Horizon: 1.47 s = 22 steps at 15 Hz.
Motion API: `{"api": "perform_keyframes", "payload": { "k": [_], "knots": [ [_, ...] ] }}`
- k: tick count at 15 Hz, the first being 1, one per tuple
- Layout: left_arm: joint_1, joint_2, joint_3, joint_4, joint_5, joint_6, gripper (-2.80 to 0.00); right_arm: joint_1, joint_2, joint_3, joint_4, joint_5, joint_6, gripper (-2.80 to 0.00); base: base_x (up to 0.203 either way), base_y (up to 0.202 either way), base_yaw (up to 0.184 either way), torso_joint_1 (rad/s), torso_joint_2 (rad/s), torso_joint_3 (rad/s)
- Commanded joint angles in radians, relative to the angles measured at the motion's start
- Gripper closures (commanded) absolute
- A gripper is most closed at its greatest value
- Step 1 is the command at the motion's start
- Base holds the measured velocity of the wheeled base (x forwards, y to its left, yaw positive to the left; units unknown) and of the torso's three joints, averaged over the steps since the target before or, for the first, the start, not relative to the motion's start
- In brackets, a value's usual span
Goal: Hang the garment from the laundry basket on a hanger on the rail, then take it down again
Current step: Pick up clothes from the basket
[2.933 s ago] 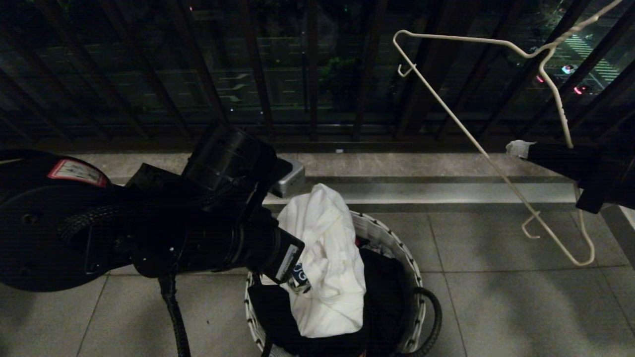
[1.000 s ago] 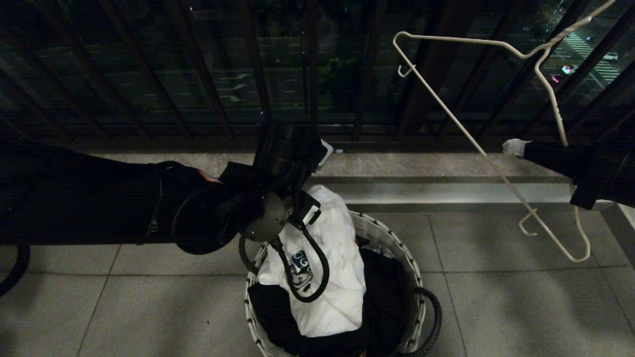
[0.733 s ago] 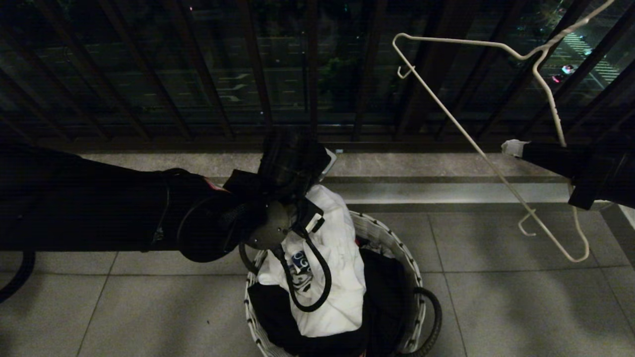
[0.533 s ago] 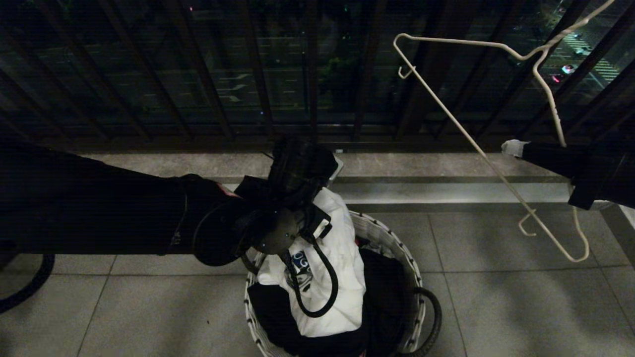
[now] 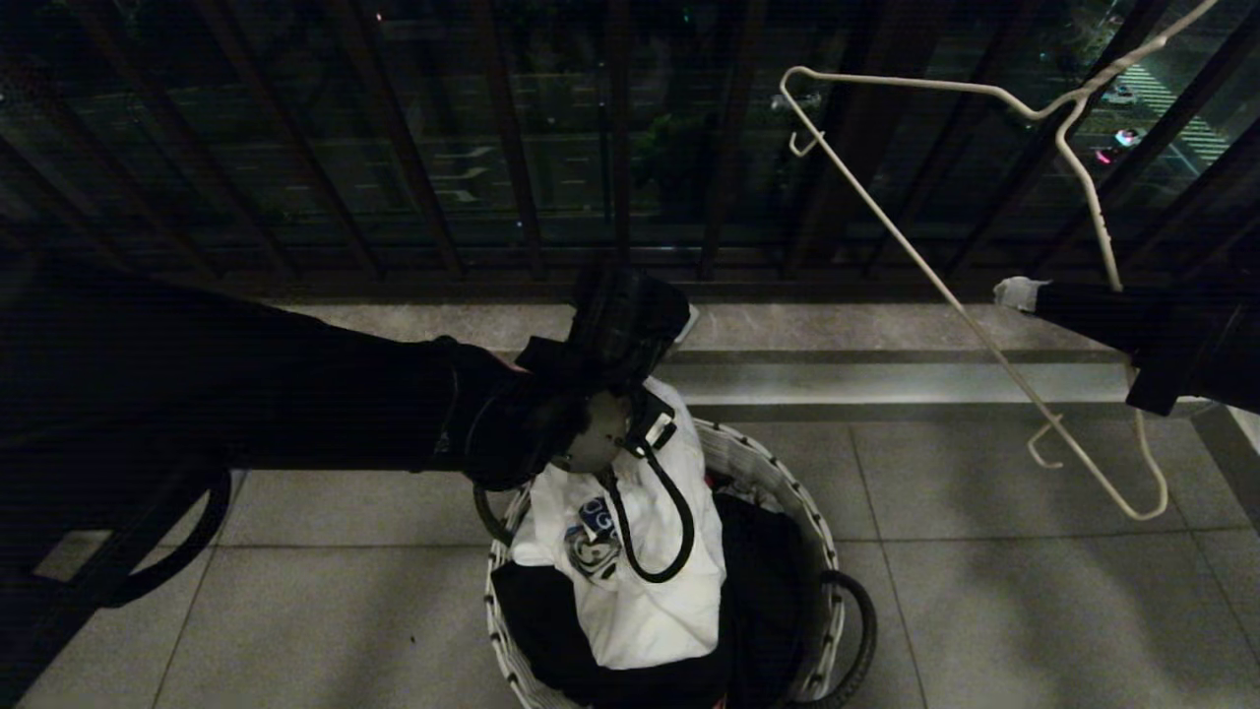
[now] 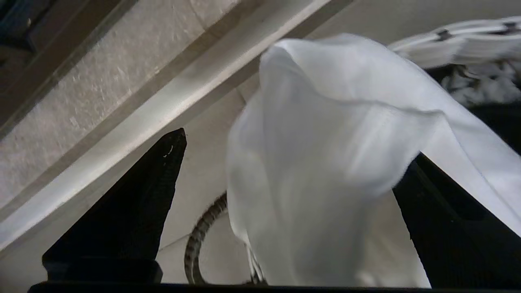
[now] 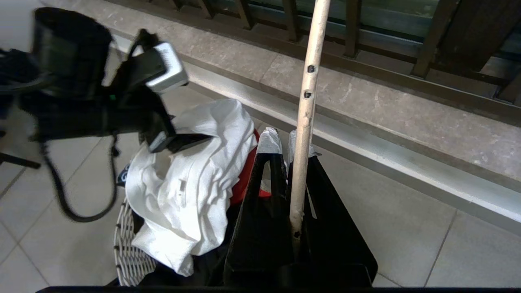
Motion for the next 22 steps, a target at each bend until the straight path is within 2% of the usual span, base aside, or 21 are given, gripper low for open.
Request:
{"api": "perform_keyframes", "payload": {
  "k": [1,13,14,20,22],
  "knots": [
    [0.011,0.031,-0.015,0.000,0.004,0.001,-2.80,0.001,0.002,-0.001,-0.003,0.003,-0.001,0.00,0.000,0.000,0.000,0.000,0.00,0.000],
    [0.023,-0.014,-0.009,0.001,0.002,-0.016,-2.80,0.001,0.002,-0.001,-0.003,0.003,-0.002,0.00,0.000,0.000,0.000,0.000,0.00,0.000],
    [0.027,-0.008,-0.003,0.001,0.004,-0.017,0.00,0.001,0.002,-0.001,-0.003,0.003,-0.002,0.00,0.000,0.000,0.000,0.000,0.00,0.000],
    [0.031,-0.040,0.006,0.000,0.004,-0.024,0.00,0.001,0.003,-0.001,-0.003,0.003,-0.002,0.00,0.000,0.000,0.000,0.000,0.00,0.000],
    [0.029,-0.081,0.016,0.000,0.005,-0.043,0.00,0.001,0.001,-0.001,-0.003,0.003,-0.002,0.00,0.000,0.000,0.000,0.000,0.00,0.000]
  ]
}}
